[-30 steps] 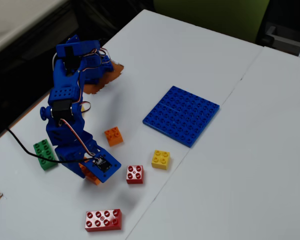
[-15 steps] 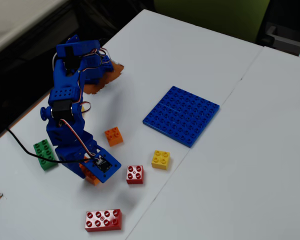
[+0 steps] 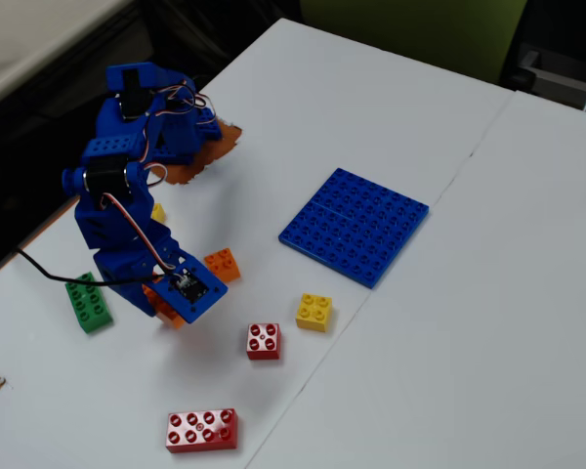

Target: Pick up the 2x4 orange block and go up the 8x8 blue block.

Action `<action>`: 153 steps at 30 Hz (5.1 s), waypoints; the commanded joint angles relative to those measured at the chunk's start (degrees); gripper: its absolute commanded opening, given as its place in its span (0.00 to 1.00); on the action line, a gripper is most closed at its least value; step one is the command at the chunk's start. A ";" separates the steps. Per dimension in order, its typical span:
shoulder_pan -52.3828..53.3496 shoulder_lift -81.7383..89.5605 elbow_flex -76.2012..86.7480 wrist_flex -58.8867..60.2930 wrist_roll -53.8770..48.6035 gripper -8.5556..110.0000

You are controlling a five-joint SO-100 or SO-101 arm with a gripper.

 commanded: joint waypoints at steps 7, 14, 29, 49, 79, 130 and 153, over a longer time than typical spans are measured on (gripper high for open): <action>-5.01 13.18 2.72 3.08 6.50 0.07; -10.37 17.75 4.39 3.34 14.68 0.07; -21.45 29.44 13.01 4.13 28.74 0.07; -37.88 31.38 19.07 1.23 44.12 0.07; -47.20 18.46 15.73 2.02 48.25 0.07; -47.55 14.77 11.25 0.88 49.39 0.07; -47.90 13.71 11.16 0.18 47.99 0.07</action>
